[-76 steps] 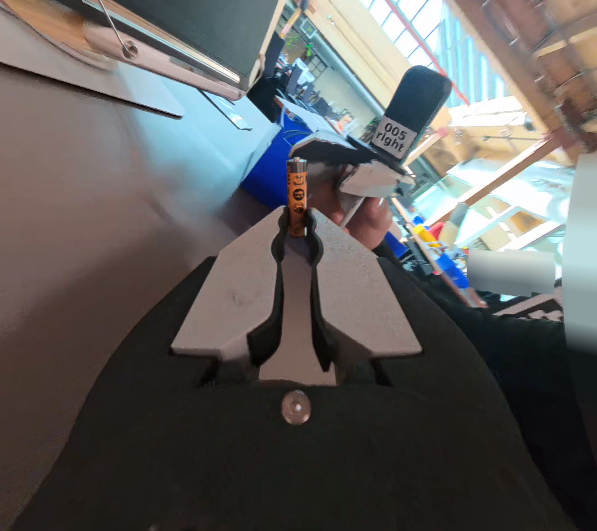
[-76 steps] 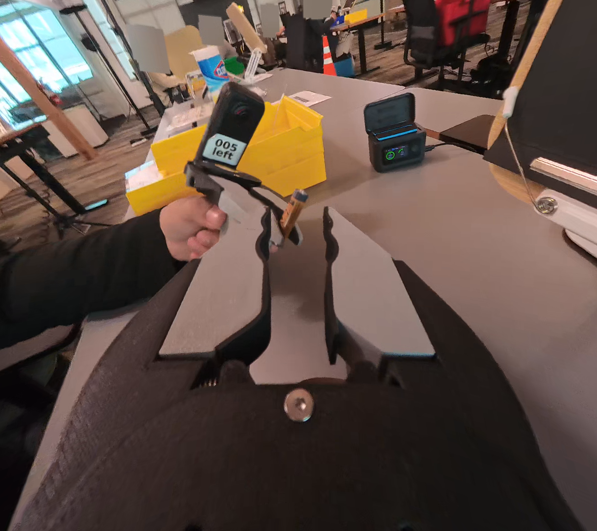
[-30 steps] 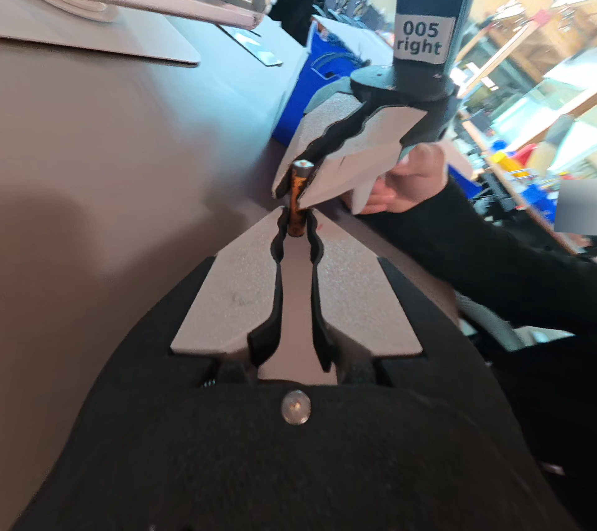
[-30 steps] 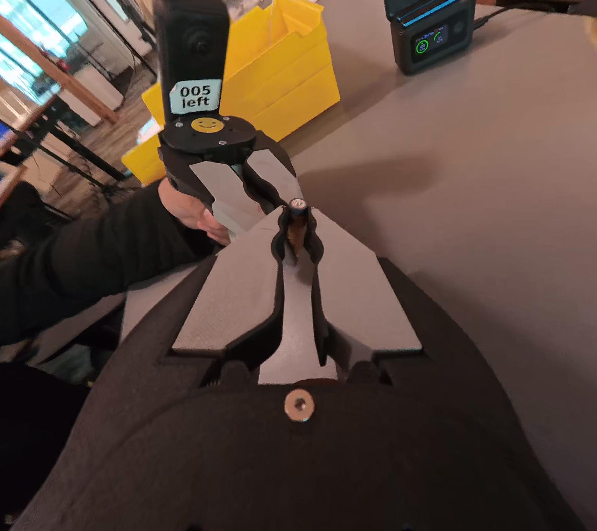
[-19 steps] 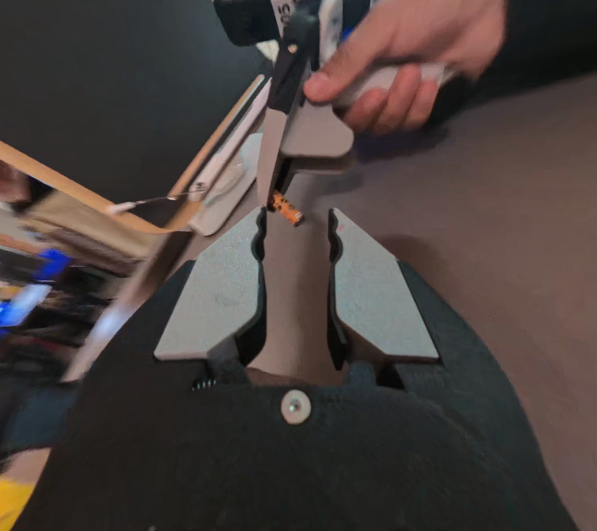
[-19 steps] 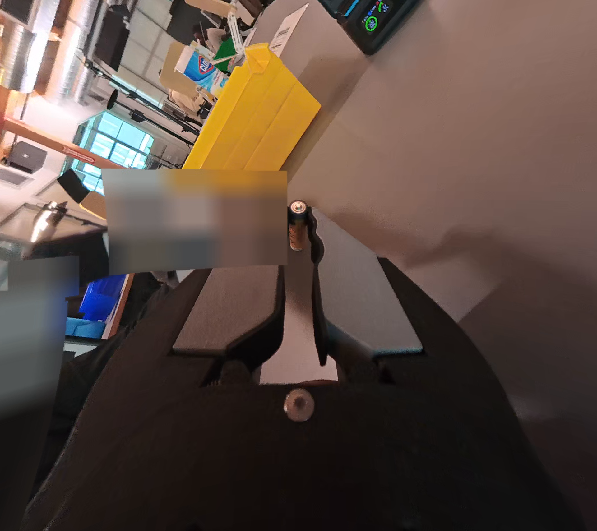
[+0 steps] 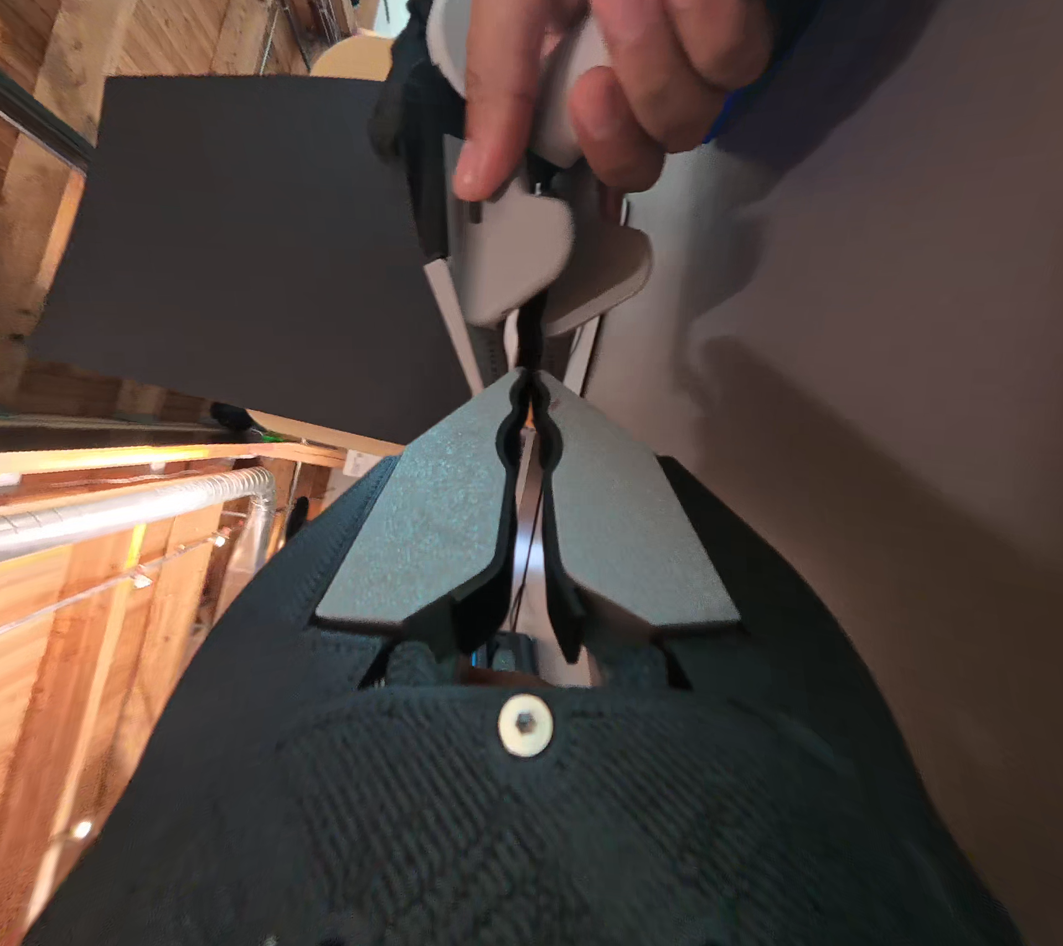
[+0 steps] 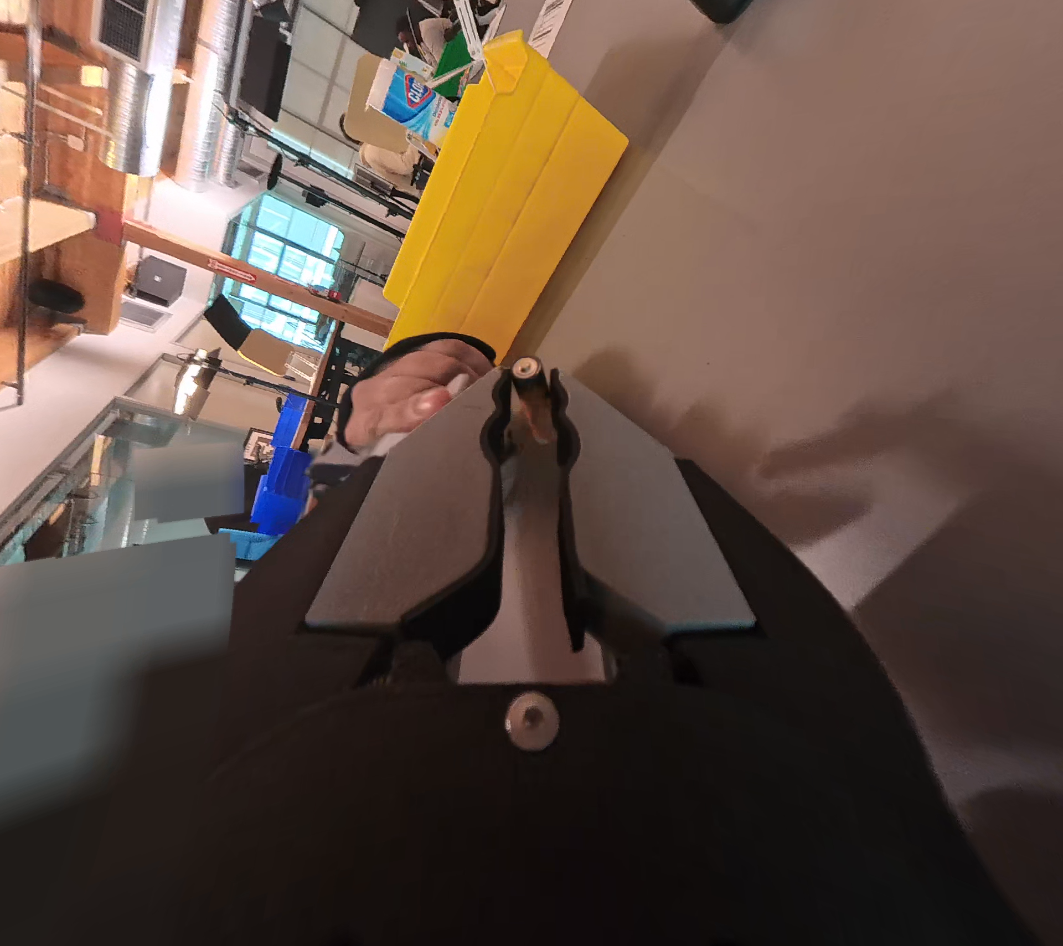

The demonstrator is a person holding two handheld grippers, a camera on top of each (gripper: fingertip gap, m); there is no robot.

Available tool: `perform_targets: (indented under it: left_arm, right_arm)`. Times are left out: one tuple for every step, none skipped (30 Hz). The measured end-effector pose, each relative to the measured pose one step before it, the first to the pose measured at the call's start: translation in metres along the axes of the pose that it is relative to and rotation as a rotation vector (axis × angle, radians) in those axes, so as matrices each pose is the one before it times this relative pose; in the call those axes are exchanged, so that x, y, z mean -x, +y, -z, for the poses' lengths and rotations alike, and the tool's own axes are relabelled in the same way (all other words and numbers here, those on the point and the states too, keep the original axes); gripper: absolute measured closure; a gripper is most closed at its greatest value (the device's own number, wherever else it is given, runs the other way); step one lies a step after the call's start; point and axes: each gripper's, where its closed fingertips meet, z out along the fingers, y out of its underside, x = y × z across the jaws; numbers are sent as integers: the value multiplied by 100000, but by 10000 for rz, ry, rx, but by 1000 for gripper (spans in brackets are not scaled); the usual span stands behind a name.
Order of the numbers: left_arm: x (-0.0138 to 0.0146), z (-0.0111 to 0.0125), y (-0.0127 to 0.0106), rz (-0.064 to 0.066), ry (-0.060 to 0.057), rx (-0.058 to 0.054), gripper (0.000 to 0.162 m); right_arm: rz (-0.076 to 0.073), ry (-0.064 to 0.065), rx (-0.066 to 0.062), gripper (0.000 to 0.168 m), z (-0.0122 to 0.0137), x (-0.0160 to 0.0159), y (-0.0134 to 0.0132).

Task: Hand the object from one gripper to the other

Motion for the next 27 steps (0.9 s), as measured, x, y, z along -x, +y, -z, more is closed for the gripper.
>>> perform_targets:
  left_arm:
    - [290,54,46,403,15,-27,162]
    - [172,112,11,404,68,-97,162]
    - [131,125,40,209,21,-81,162]
    - [85,106,10,140,-7,-85,162]
    - [-26,106,-73,125,33,-118,162]
    - [-36,80,-152,49,10,-116,162]
    - [-5,48,-124,2,-17,-83,162]
    - [59,53,-50,11,-28,-49,162]
    - [257,106,27,128,-92,-38,162]
    - [329,127,15,335,-57,-79,162]
    - [43,140,20,493,186,-91,162]
    - [-197,120,134,462,331,-37,162]
    - [-65,112,188,201,166,3,161]
    - [51,85,204,-28,21,19,159]
    - [-123,46,267,-101,81,68,156]
    - [-62,-2,256,-88,14,93,153]
    - [-137,-67,237,-101,42,96,149]
    - [-290,-114,295,-158,112,152,145]
    - [-225,-140,311,-287,17,176,142]
    - [-235,-123,190,-389,-26,113,140]
    - [-252,-93,101,-435,-41,57,139]
    - [-91,-69,60,-451,-157,42,136]
    - [164,-60,-64,-459,-329,-7,130]
    - [316,-48,-150,-485,-421,-63,128]
    - [240,-56,-146,-555,-368,-57,126]
    - [99,-91,-130,-530,-274,-7,126]
    - [61,-115,-194,-426,-242,23,127]
  right_arm:
    - [113,138,61,159,-25,-210,82]
    - [113,92,70,161,-32,-164,114]
    - [31,-21,118,161,-69,-4,196]
    - [-23,-42,80,161,-90,12,139]
    - [-17,77,-82,161,-66,-159,-84]
    - [-4,114,-183,161,-33,-228,-230]
    - [10,56,-133,161,-31,-146,-178]
    - [86,37,-33,161,-63,-81,-34]
    - [95,59,12,161,-61,-84,30]
    - [66,84,4,161,-45,-135,27]
    - [34,64,-1,161,-30,-108,11]
    - [-11,4,-15,161,-18,-30,-16]
    - [-50,-38,-33,161,10,10,-36]
    - [-52,-30,-37,161,22,-10,-52]
    - [-16,14,-27,161,34,-43,-48]
    - [-6,12,-17,161,16,-26,-31]
    - [-21,-10,5,161,-5,26,18]
    - [-21,-24,17,161,-4,50,39]
    - [-17,-30,12,161,4,68,16]
    - [-29,-35,3,161,42,75,-7]
    - [-41,-36,11,161,47,77,-8]
    - [-41,-38,28,161,38,125,19]
    - [-72,-65,55,161,44,165,78]
    - [-87,-93,46,161,59,201,51]
    - [-91,-93,25,161,64,203,30]
    - [-81,-69,25,161,57,168,36]
    - [-84,-81,29,161,26,158,40]
